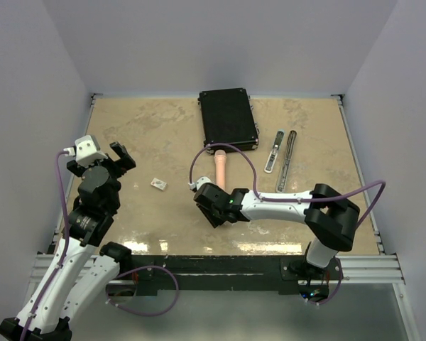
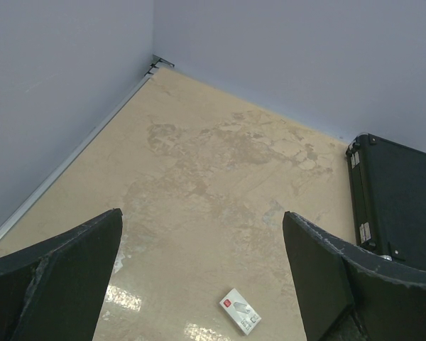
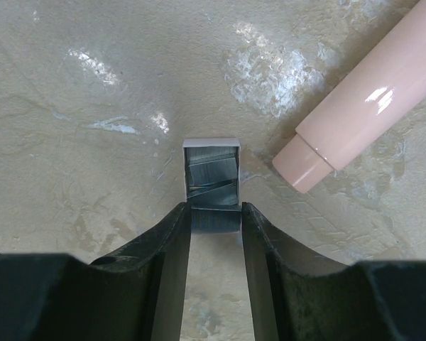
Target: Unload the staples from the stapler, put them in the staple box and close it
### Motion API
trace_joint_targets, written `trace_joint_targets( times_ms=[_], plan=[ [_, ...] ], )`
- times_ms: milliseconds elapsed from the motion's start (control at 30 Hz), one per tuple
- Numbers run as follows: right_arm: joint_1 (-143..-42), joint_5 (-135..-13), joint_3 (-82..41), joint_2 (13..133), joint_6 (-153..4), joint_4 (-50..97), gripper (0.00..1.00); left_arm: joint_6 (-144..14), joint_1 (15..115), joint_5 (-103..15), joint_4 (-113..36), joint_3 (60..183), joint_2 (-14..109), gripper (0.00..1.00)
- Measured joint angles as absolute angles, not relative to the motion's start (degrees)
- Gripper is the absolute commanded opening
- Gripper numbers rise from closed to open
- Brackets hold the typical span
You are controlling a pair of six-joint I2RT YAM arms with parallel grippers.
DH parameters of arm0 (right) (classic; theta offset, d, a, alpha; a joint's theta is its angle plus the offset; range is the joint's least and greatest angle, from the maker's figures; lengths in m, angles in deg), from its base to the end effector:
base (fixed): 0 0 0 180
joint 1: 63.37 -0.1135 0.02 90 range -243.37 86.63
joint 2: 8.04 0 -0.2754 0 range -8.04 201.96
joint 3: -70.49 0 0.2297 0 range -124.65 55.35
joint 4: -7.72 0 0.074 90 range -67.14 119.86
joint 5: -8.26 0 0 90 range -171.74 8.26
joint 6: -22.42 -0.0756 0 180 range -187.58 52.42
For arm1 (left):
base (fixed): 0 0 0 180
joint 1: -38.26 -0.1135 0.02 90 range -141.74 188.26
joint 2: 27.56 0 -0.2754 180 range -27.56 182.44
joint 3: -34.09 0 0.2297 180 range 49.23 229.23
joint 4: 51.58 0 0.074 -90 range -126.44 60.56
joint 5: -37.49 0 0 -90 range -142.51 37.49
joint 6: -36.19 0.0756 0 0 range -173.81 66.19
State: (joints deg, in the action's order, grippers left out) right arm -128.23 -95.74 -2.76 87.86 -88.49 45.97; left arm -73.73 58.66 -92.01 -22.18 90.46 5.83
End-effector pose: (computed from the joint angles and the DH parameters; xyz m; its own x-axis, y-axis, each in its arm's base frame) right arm 0.1576 0.2927 0.1702 -0.6424 -0.5538 -0.5297 -0.6414 0.7669 -0.0239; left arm 0.1415 -0.0013 0.3399 0.0117 -0.2848 -0.9585 -0.3398 0.9004 -0.2717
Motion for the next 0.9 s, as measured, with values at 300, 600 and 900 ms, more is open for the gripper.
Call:
trace_joint_targets(
  times_ms=[300, 600, 900],
  plan=[
    [-128.20, -95.72, -2.76, 88.67, -88.49, 45.86, 0.41, -73.73, 58.66, -92.01, -22.18, 90.46, 5.83, 1.00],
    [-128.20, -95.74, -2.76, 88.67, -88.49, 45.88, 0.43, -73.73, 58.66, -92.01, -22.18, 90.46, 5.83, 1.00],
    [-128.20, -95.67, -2.80, 88.67, -88.66, 45.95, 0.45, -73.73, 58.66, -92.01, -22.18, 90.46, 5.83, 1.00]
  ],
)
